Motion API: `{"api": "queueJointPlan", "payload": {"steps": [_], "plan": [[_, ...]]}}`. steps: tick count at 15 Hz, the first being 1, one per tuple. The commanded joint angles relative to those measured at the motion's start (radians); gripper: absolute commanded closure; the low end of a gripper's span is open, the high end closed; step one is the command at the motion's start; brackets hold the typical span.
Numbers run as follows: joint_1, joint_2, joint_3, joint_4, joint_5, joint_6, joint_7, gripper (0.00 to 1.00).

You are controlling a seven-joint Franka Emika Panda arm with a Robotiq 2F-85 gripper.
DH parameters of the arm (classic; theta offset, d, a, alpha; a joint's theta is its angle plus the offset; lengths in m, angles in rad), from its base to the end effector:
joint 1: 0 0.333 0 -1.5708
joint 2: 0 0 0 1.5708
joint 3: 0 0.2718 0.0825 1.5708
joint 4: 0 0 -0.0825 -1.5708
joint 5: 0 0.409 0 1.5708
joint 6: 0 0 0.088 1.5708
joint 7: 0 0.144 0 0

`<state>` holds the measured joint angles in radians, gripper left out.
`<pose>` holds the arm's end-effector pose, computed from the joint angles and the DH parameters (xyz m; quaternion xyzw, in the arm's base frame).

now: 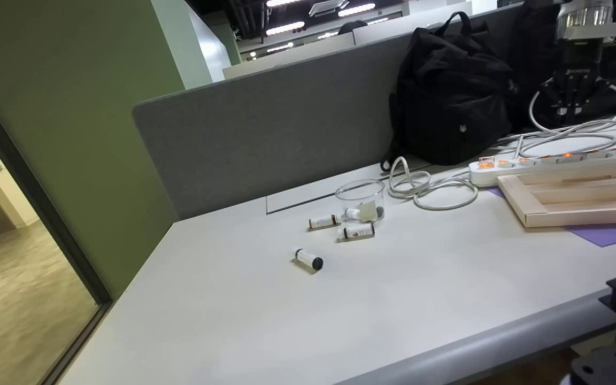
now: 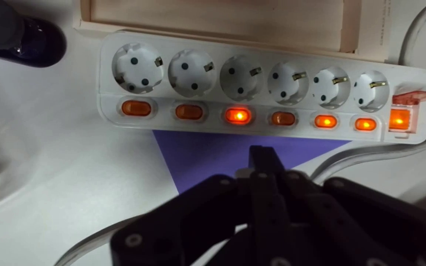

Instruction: Turn off the third and the fifth switch

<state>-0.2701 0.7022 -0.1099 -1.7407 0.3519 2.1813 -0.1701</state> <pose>0.5798 -0.2095 0.0688 -0.9649 0.2120 0.0940 0.1232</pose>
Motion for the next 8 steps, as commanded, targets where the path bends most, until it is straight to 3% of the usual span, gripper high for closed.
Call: {"api": "queueJointPlan", "payload": {"steps": [1,8], "plan": [[0.009,0.021,-0.005,0.017,-0.052,0.011,0.077,1.00],[0.022,0.044,-0.007,-0.004,-0.105,0.058,0.122,1.00]]}}
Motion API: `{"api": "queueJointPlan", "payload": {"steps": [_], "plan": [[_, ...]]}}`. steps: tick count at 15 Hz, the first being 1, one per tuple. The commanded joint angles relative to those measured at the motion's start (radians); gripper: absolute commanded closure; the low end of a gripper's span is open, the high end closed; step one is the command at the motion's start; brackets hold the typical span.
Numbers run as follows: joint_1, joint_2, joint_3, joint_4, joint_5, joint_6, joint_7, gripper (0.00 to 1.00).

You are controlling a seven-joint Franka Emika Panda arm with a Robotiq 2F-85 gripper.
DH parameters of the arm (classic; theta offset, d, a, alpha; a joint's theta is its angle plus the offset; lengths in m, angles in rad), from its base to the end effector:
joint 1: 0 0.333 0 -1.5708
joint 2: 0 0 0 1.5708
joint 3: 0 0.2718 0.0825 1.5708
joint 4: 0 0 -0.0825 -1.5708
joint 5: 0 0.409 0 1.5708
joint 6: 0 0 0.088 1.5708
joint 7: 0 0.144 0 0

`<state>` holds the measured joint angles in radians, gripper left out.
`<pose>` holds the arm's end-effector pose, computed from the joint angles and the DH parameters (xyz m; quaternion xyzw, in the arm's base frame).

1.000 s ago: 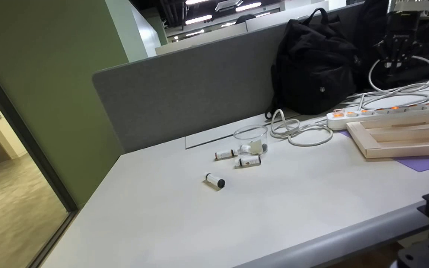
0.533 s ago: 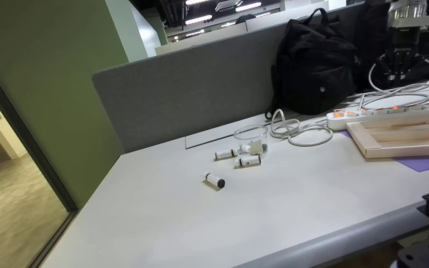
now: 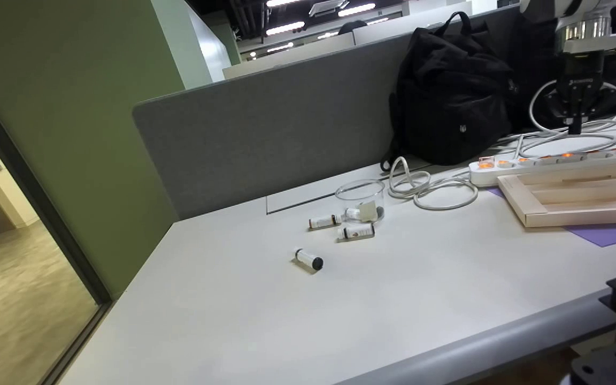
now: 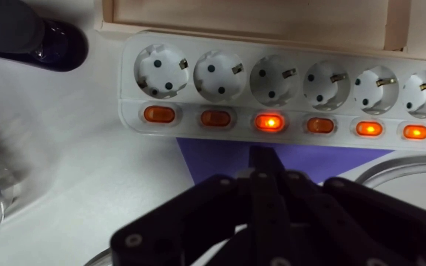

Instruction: Turn off the third and the fifth switch

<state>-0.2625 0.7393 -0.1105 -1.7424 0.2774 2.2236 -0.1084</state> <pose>0.5736 -0.2106 0.0468 -0.9665 0.2171 0.1053 0.0875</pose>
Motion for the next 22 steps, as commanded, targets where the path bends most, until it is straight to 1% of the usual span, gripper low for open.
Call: {"api": "queueJointPlan", "payload": {"steps": [1,6,11,18,22], "plan": [[0.018,0.009,-0.007,-0.007,-0.037,0.021,0.065,1.00],[0.037,0.017,-0.009,-0.031,-0.068,0.050,0.079,1.00],[0.060,0.010,-0.009,-0.078,-0.094,0.092,0.086,1.00],[0.101,0.017,-0.017,-0.117,-0.154,0.187,0.101,1.00],[0.137,0.020,-0.023,-0.133,-0.202,0.228,0.115,1.00]]}}
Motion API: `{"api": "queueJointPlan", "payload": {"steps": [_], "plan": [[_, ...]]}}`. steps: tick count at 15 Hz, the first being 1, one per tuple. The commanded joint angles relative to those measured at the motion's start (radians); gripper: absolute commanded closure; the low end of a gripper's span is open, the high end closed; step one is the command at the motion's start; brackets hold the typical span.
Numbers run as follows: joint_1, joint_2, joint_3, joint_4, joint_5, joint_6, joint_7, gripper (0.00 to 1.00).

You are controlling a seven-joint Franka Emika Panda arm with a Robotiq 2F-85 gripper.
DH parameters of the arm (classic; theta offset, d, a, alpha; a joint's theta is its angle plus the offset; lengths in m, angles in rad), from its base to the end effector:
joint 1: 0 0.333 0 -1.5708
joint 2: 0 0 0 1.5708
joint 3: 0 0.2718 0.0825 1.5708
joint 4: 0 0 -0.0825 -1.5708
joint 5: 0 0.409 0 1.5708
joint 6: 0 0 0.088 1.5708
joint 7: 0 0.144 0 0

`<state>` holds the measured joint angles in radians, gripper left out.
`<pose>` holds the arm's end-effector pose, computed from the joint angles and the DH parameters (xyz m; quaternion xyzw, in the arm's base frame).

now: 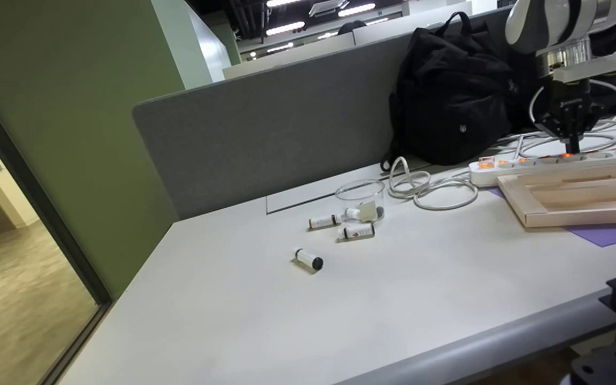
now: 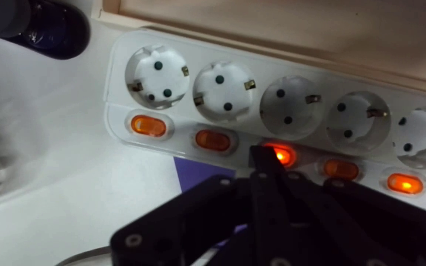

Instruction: Turn off the third and the fifth switch

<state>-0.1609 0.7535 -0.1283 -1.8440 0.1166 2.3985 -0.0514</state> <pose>0.5626 -0.1717 0.0124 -0.9839 0.1514 0.0952 0.0061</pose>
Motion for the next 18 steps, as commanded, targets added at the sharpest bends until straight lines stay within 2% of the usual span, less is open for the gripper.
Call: {"api": "queueJointPlan", "payload": {"steps": [1,11,18], "plan": [[0.042,0.004,-0.006,-0.036,-0.052,0.060,0.063,1.00],[0.159,-0.030,-0.066,-0.145,-0.201,0.187,0.170,1.00],[0.228,-0.078,-0.084,-0.261,-0.229,0.304,0.228,1.00]]}}
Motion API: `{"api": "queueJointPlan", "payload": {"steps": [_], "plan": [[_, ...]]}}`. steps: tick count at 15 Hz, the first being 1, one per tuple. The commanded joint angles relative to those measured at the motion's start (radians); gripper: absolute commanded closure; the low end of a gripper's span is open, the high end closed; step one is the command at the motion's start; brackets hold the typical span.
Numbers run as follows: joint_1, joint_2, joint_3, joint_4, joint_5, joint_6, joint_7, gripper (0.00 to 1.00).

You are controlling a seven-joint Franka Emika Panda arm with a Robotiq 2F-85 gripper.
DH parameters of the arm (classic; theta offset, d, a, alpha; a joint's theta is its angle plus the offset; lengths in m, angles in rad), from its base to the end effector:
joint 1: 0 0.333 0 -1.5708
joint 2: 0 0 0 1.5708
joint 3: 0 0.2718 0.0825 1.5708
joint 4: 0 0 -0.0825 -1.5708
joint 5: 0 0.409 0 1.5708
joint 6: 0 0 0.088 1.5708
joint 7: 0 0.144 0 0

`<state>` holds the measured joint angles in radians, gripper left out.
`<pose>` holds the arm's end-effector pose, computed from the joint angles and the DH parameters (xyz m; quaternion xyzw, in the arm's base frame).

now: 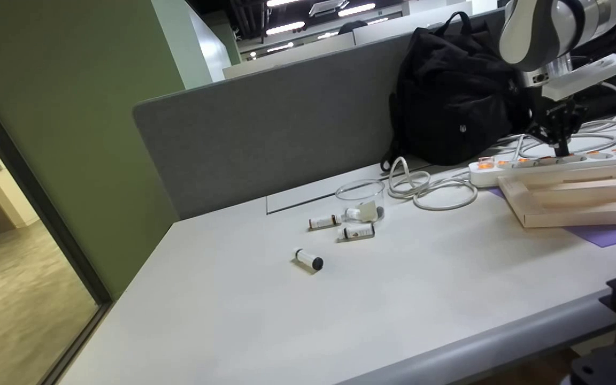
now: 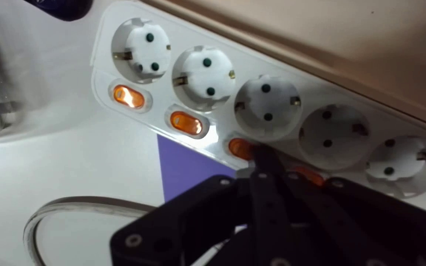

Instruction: Turn off the third and the fifth switch

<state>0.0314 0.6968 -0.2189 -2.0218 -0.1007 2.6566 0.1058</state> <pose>0.5522 -0.1213 0.0099 0.9923 -0.0778 -0.0296 0.0916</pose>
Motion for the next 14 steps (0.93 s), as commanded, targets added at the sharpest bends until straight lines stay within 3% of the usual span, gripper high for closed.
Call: {"api": "queueJointPlan", "payload": {"steps": [1,6,14], "plan": [[0.043,-0.025,0.002,-0.093,-0.011,0.063,0.076,1.00],[0.043,-0.078,0.011,-0.109,0.014,0.100,0.072,1.00],[-0.051,-0.133,0.144,-0.079,0.180,0.097,0.032,1.00]]}}
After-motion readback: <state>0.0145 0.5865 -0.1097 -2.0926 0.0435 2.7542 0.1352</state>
